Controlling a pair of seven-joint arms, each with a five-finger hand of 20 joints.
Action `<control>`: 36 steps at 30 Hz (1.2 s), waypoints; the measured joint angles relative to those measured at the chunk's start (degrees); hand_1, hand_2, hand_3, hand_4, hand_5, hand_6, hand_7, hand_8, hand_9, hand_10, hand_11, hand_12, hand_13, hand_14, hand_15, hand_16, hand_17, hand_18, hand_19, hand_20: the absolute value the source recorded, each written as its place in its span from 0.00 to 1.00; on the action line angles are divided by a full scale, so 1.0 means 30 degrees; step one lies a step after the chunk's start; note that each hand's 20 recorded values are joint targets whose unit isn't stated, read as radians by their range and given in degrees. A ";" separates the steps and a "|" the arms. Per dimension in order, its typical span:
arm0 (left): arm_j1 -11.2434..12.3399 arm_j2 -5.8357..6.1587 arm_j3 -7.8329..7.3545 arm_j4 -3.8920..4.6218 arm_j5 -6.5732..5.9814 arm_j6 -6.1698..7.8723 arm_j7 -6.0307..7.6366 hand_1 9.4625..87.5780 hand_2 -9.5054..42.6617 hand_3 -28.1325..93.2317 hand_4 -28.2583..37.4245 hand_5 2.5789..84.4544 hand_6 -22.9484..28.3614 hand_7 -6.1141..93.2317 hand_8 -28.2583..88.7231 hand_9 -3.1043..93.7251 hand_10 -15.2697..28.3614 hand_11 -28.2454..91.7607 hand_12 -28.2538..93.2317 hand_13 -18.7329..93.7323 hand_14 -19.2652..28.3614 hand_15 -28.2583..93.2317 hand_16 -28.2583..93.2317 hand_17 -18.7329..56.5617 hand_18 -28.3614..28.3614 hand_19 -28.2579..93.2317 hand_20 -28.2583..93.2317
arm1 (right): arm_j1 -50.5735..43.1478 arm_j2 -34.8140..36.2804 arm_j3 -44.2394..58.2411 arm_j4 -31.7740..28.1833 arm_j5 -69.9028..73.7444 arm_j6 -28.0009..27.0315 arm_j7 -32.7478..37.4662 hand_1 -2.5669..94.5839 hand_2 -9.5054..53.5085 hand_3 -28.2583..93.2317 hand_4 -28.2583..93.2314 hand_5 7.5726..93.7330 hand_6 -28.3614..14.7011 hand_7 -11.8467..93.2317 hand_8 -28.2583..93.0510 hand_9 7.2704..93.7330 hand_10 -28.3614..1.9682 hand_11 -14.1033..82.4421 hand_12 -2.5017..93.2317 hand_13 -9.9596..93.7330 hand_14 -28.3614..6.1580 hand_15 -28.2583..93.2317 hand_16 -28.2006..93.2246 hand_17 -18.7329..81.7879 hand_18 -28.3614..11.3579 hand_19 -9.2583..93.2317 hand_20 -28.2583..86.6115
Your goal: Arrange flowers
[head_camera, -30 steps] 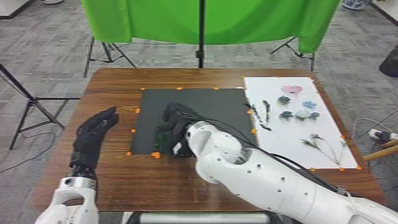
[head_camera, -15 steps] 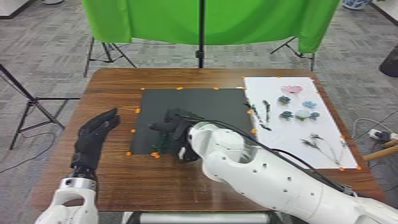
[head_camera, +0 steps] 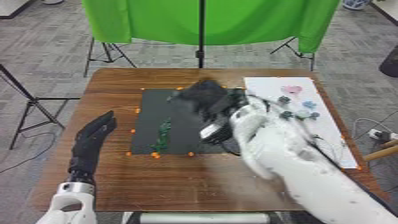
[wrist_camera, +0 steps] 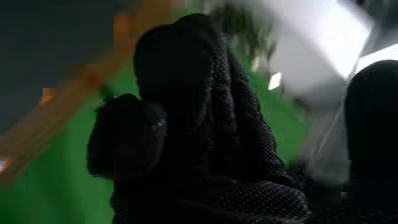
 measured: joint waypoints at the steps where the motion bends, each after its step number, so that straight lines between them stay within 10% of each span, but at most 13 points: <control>1: 0.0009 -0.0025 -0.0002 0.0000 0.0004 -0.0002 -0.0010 0.26 0.01 0.77 0.15 0.48 0.49 0.19 0.18 0.43 0.61 0.35 0.35 0.43 0.70 0.35 0.25 0.30 0.70 0.24 0.39 | -0.0558 0.0406 0.0933 -0.0403 -0.0136 0.0378 0.0047 0.33 0.03 0.69 0.18 0.63 0.52 0.21 0.20 0.71 0.30 0.42 0.33 0.87 0.53 0.69 0.49 0.73 0.31 1.00 0.62; 10: 0.0424 -0.0174 -0.0288 -0.0197 0.0088 -0.0049 -0.0105 0.27 0.01 0.77 0.16 0.49 0.49 0.19 0.19 0.44 0.61 0.34 0.35 0.43 0.71 0.34 0.26 0.30 0.70 0.24 0.39 | -0.7701 0.4338 0.9605 -0.1169 -0.9740 -0.0817 0.2735 0.37 0.00 0.72 0.12 0.58 0.53 0.22 0.20 0.62 0.32 0.37 0.32 0.85 0.55 0.71 0.49 0.73 0.32 1.00 0.64; 22: 0.0488 -0.0207 -0.0337 -0.0282 0.0639 -0.0294 -0.0318 0.28 0.01 0.76 0.17 0.47 0.50 0.18 0.19 0.42 0.60 0.33 0.35 0.41 0.67 0.31 0.26 0.34 0.68 0.25 0.39 | -1.5427 0.5666 1.6330 -0.0908 -0.8094 -0.4679 0.2950 0.36 0.00 0.71 0.06 0.58 0.53 0.22 0.20 0.62 0.34 0.35 0.30 0.85 0.57 0.71 0.48 0.73 0.33 1.00 0.65; 25: 0.0467 -0.0183 -0.0145 -0.0313 0.0643 0.0200 0.0211 0.29 0.01 0.76 0.17 0.44 0.49 0.19 0.18 0.38 0.58 0.32 0.35 0.41 0.66 0.31 0.26 0.40 0.69 0.26 0.41 | -1.6173 0.5612 1.6240 -0.0805 -0.7994 -0.4679 0.3021 0.37 0.00 0.71 0.05 0.59 0.54 0.22 0.20 0.64 0.35 0.35 0.30 0.86 0.58 0.71 0.48 0.74 0.35 1.00 0.65; 30: 0.0409 -0.0145 0.0269 -0.0456 -0.0273 0.2423 0.2000 0.29 0.00 0.77 0.17 0.43 0.48 0.20 0.18 0.37 0.58 0.32 0.35 0.41 0.66 0.31 0.26 0.41 0.70 0.26 0.43 | -1.6952 0.5453 1.6016 -0.0690 -0.7809 -0.4514 0.3041 0.53 0.00 0.70 0.06 0.72 0.60 0.29 0.27 0.78 0.49 0.40 0.32 0.92 0.67 0.71 0.49 0.78 0.39 1.00 0.68; 33: 0.0408 -0.0149 0.0199 -0.0585 -0.1201 0.2501 0.1959 0.29 0.00 0.76 0.17 0.43 0.48 0.20 0.18 0.37 0.58 0.33 0.35 0.41 0.67 0.32 0.26 0.38 0.70 0.25 0.43 | -1.6815 0.5497 1.5260 -0.0409 -0.8738 -0.2789 0.3057 0.64 0.00 0.65 0.09 0.82 0.65 0.34 0.37 0.90 0.58 0.36 0.44 0.96 0.72 0.70 0.49 0.82 0.43 1.00 0.70; 36: 0.0427 -0.0181 0.0110 -0.0605 -0.1237 0.2354 0.1745 0.29 0.00 0.77 0.17 0.43 0.48 0.20 0.18 0.38 0.58 0.33 0.35 0.41 0.67 0.32 0.26 0.37 0.69 0.25 0.42 | -1.6502 0.5555 1.3772 0.0246 -1.0242 0.0343 0.3060 0.66 0.00 0.65 0.09 0.84 0.66 0.35 0.38 0.93 0.59 0.38 0.45 0.98 0.74 0.70 0.50 0.84 0.44 1.00 0.71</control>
